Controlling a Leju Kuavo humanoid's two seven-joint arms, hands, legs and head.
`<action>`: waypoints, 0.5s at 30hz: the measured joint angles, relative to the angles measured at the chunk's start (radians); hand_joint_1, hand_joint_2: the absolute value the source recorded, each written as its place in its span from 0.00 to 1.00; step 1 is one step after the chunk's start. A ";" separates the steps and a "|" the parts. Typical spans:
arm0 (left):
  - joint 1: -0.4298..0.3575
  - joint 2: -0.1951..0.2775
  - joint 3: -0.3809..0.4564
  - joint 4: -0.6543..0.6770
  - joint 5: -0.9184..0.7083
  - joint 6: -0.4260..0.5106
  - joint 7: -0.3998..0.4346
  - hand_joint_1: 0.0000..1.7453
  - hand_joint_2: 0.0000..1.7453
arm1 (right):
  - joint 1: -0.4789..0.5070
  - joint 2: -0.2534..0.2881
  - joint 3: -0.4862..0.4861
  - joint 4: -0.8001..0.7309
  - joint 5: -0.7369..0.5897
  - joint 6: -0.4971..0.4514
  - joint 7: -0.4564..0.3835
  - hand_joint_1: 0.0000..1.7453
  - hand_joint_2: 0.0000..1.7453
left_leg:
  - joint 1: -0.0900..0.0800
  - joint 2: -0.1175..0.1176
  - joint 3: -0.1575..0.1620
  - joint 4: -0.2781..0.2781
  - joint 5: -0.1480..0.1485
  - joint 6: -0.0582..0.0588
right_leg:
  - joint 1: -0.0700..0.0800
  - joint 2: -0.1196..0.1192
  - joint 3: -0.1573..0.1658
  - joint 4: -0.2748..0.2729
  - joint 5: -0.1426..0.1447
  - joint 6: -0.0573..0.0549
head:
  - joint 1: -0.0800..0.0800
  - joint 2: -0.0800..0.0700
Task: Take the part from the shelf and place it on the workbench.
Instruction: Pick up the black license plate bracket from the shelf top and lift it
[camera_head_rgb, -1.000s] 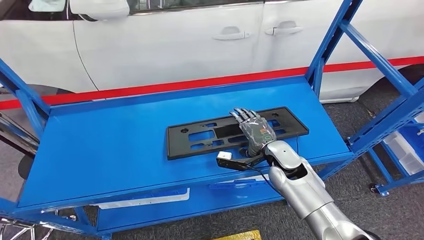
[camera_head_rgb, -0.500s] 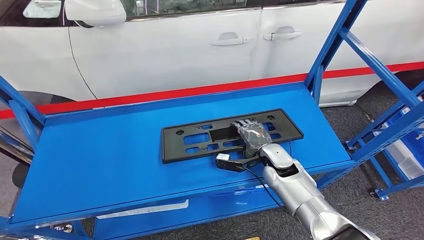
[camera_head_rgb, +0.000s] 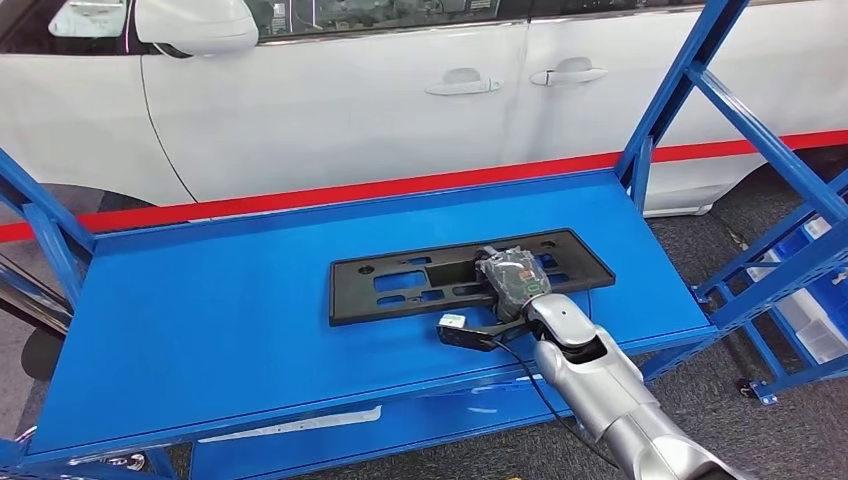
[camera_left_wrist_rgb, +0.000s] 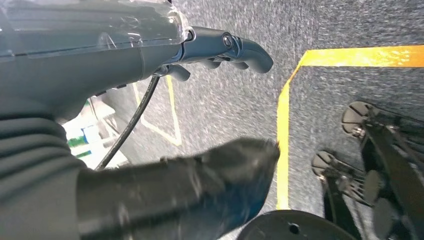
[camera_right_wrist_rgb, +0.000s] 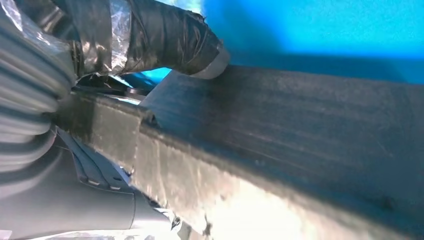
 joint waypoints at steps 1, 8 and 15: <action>0.007 0.000 -0.012 -0.003 0.026 0.005 0.008 0.00 1.00 | 0.012 -0.006 -0.002 -0.024 -0.002 0.000 -0.001 1.00 1.00 | 0.000 0.000 0.000 0.000 0.000 0.000 | 0.000 0.000 0.000 0.000 0.000 0.000 | 0.000 0.000; 0.046 0.001 -0.087 -0.028 0.123 0.030 0.039 0.00 0.75 | 0.071 -0.036 -0.019 -0.142 -0.008 0.001 -0.012 1.00 1.00 | 0.000 0.000 0.000 -0.002 0.000 0.000 | 0.001 -0.001 -0.002 0.000 -0.002 0.002 | 0.000 0.000; 0.057 0.001 -0.121 -0.041 0.085 0.059 0.073 0.00 1.00 | 0.097 -0.066 -0.026 -0.214 -0.048 -0.008 -0.073 1.00 1.00 | 0.000 -0.001 0.000 -0.004 0.000 0.000 | 0.001 -0.001 -0.003 0.001 -0.002 0.002 | 0.000 0.000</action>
